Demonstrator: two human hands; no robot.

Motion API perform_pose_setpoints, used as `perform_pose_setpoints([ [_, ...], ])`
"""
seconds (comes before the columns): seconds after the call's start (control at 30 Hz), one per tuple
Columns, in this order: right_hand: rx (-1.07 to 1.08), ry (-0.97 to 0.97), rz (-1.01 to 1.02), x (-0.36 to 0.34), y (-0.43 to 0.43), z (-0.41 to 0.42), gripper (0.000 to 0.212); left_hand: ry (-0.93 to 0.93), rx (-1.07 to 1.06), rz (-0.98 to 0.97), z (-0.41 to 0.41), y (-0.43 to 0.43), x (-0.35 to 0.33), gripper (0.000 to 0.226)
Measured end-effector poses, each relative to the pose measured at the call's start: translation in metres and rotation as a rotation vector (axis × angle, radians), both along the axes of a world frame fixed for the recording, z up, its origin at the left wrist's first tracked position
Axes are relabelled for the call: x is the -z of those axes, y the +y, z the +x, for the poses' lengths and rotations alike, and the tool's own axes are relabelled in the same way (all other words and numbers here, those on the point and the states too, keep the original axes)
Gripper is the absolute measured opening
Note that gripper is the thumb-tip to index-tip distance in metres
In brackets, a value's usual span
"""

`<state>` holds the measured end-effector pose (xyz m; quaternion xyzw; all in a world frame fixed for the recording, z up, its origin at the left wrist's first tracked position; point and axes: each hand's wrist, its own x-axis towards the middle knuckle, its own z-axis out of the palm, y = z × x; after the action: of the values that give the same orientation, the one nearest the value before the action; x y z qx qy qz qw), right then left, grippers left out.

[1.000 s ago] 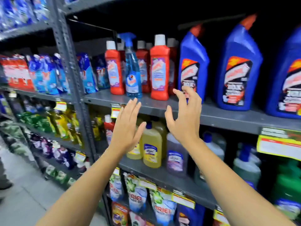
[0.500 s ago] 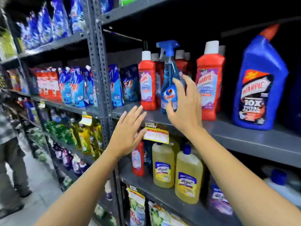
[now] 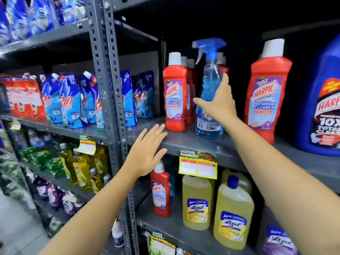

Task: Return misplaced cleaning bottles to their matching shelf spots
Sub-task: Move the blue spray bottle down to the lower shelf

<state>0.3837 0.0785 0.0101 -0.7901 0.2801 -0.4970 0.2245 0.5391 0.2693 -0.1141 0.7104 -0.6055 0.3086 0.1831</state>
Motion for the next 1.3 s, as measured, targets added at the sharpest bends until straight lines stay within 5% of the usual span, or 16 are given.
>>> perform_pose_setpoints([
  [0.77, 0.169, -0.262, -0.074, 0.010, 0.036, -0.003, 0.087, -0.057, 0.252, -0.248, 0.040, -0.008, 0.012, 0.039],
  [1.07, -0.150, -0.398, -0.175, 0.011, 0.137, -0.062, 0.075, 0.034, 0.353, -0.299, 0.042, -0.011, 0.027, 0.039],
  [1.3, -0.332, -0.353, 0.052, 0.112, 0.186, -0.066, 0.072, 0.057, 0.391, -0.250, 0.037, -0.003, 0.097, 0.052],
])
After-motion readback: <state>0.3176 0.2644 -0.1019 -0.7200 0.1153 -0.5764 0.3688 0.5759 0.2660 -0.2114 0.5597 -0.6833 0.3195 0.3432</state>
